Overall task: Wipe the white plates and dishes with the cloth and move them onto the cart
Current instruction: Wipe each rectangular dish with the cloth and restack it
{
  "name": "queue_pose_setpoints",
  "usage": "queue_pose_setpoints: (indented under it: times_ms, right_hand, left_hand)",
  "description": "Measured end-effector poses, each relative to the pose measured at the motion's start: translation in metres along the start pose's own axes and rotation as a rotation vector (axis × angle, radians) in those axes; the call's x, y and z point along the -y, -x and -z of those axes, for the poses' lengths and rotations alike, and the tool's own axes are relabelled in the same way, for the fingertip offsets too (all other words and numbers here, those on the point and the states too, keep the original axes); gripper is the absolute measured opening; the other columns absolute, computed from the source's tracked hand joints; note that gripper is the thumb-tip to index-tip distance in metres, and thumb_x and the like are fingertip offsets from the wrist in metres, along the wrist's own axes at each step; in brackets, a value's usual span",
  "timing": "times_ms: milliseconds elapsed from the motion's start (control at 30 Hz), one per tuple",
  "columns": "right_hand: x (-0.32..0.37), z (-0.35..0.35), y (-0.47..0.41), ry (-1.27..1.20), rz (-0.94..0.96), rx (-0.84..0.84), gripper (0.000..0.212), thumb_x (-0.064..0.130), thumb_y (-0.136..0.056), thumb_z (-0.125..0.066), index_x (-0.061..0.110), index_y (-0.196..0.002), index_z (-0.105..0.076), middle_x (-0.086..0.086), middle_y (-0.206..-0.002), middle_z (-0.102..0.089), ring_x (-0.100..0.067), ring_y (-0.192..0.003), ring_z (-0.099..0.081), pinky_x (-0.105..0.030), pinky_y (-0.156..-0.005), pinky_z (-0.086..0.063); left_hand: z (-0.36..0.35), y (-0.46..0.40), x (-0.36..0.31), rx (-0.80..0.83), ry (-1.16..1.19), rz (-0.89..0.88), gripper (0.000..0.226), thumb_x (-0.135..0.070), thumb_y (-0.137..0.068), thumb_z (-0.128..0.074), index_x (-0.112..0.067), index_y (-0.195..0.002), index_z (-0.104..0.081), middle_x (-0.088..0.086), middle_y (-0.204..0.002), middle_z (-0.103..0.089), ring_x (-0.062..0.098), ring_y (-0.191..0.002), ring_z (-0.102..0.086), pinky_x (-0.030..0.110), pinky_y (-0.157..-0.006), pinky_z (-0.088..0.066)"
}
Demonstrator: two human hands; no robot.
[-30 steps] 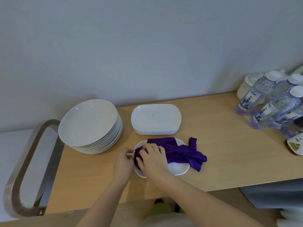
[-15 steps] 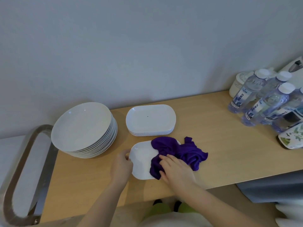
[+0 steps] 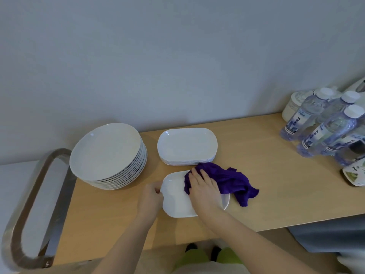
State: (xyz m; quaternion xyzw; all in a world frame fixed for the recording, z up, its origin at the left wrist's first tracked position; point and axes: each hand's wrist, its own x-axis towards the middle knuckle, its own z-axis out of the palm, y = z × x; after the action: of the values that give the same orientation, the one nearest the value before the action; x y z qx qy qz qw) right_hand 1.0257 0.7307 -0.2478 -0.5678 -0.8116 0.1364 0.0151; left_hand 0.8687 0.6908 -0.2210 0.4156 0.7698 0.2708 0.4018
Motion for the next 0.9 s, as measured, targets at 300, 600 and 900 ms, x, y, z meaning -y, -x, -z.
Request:
queue_pose_setpoints:
  times_ms: [300,600,900]
  right_hand:
    - [0.043,-0.013,0.007,-0.08,0.273,0.079,0.054,0.033,-0.098,-0.034,0.021,-0.15,-0.023,0.007,-0.158,-0.017,-0.013,-0.146,-0.007,-0.034,-0.116,-0.004]
    - [0.014,0.002,0.012,0.119,0.107,0.053,0.061,0.046,-0.088,-0.055,0.018,-0.142,-0.043,0.005,-0.151,-0.036,-0.017,-0.136,-0.037,-0.04,-0.106,-0.035]
    - [-0.016,0.01,0.035,0.166,-0.218,-0.072,0.063,0.033,-0.053,-0.09,-0.004,-0.101,-0.07,-0.017,-0.112,-0.068,-0.032,-0.105,-0.064,-0.04,-0.077,-0.056]
  left_hand:
    - [0.0,-0.004,0.001,-0.023,0.004,0.029,0.046,0.002,-0.085,-0.047,-0.025,-0.117,-0.065,0.002,-0.091,-0.071,0.019,-0.084,-0.066,0.034,-0.069,-0.055]
    - [-0.002,0.0,0.003,-0.048,-0.018,0.034,0.038,-0.004,-0.082,-0.051,-0.026,-0.11,-0.065,-0.006,-0.079,-0.069,0.012,-0.071,-0.066,0.036,-0.061,-0.054]
    - [-0.003,-0.003,0.0,-0.049,-0.075,0.039,0.045,-0.003,-0.082,-0.048,-0.026,-0.119,-0.061,-0.012,-0.081,-0.064,0.004,-0.073,-0.06,0.022,-0.051,-0.043]
